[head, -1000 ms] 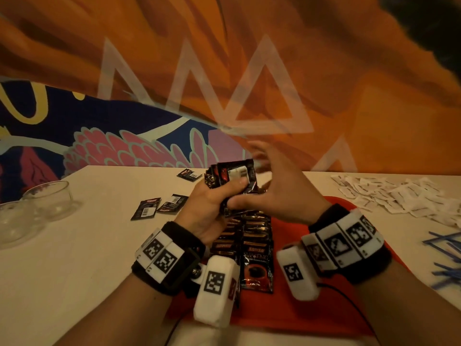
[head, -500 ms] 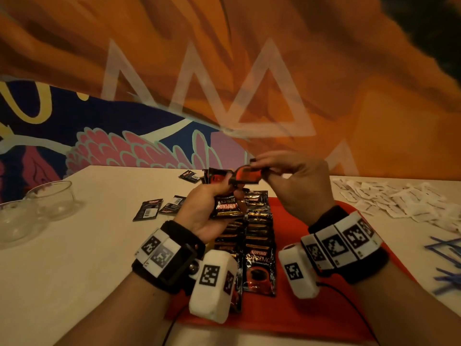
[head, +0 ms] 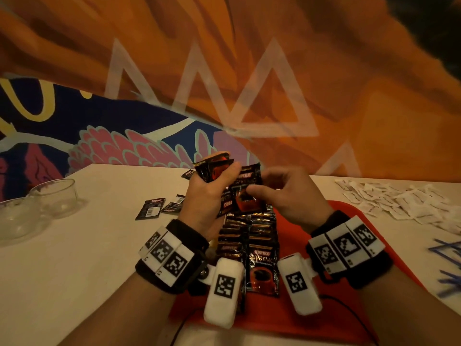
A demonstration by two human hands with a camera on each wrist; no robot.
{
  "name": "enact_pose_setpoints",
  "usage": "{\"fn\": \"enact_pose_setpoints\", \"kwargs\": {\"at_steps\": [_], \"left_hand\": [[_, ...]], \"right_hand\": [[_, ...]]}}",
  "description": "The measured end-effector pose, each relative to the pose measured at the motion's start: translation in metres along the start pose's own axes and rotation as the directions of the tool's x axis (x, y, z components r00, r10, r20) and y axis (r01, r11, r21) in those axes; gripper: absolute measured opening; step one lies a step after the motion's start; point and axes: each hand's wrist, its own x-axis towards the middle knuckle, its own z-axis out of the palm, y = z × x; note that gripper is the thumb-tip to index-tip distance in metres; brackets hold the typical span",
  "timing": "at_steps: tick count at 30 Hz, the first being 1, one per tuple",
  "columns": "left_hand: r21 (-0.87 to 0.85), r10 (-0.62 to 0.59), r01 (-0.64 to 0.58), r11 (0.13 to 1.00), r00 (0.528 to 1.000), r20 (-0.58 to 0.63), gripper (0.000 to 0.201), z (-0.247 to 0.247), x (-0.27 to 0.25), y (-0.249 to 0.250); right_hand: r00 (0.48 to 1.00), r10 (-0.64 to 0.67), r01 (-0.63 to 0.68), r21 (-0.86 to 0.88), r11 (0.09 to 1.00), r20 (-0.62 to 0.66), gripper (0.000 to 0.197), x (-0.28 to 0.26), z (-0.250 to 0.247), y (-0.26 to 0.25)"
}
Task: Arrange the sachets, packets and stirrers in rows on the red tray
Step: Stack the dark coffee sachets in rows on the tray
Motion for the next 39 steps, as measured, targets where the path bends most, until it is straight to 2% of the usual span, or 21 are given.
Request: {"fn": "enact_pose_setpoints", "kwargs": {"at_steps": [3, 7, 11, 14, 18, 21, 23, 29, 32, 39], "left_hand": [[-0.004, -0.043, 0.043, 0.999, 0.999, -0.032, 0.025, -0.002, 0.003, 0.001], [0.055, -0.062, 0.064, 0.996, 0.997, -0.045, 0.011, -0.004, 0.004, 0.001], [0.097, -0.064, 0.068, 0.993, 0.997, -0.038, 0.014, -0.005, 0.008, 0.007], [0.113, -0.12, 0.128, 0.985, 0.99, -0.072, 0.013, -0.011, 0.011, 0.017], [0.0, -0.249, 0.25, 0.968, 0.966, -0.074, 0.015, -0.016, 0.005, 0.026], [-0.032, -0.308, 0.307, 0.951, 0.95, -0.046, 0.01, -0.015, -0.004, 0.034], [-0.038, -0.337, 0.336, 0.941, 0.941, -0.021, 0.002, -0.015, -0.01, 0.037], [-0.049, -0.372, 0.371, 0.927, 0.928, 0.001, 0.006, -0.015, -0.031, 0.043], [-0.049, -0.391, 0.39, 0.919, 0.92, -0.01, 0.006, -0.018, -0.038, 0.044], [-0.005, -0.428, 0.428, 0.904, 0.904, -0.024, 0.008, -0.029, -0.049, 0.04]], "right_hand": [[0.998, -0.036, 0.039, -0.08, 0.996, 0.047, 0.004, 0.0, -0.002, -0.003], [0.997, -0.013, 0.021, -0.117, 0.993, 0.071, 0.004, -0.002, -0.001, -0.007], [0.995, 0.064, -0.053, -0.132, 0.99, 0.081, 0.006, -0.004, -0.005, -0.008], [0.981, 0.183, -0.163, -0.232, 0.959, 0.068, 0.011, -0.012, -0.008, -0.004], [0.895, 0.412, -0.357, -0.28, 0.891, 0.172, 0.015, -0.032, -0.014, -0.005], [0.82, 0.539, -0.472, -0.306, 0.827, 0.191, 0.014, -0.05, -0.018, -0.007], [0.775, 0.602, -0.538, -0.296, 0.789, 0.194, 0.013, -0.061, -0.018, -0.008], [0.667, 0.716, -0.661, -0.28, 0.696, 0.205, 0.011, -0.077, -0.008, -0.012], [0.642, 0.745, -0.685, -0.302, 0.663, 0.182, 0.01, -0.078, -0.001, -0.016], [0.626, 0.77, -0.701, -0.343, 0.625, 0.124, 0.012, -0.081, 0.005, -0.017]]}}
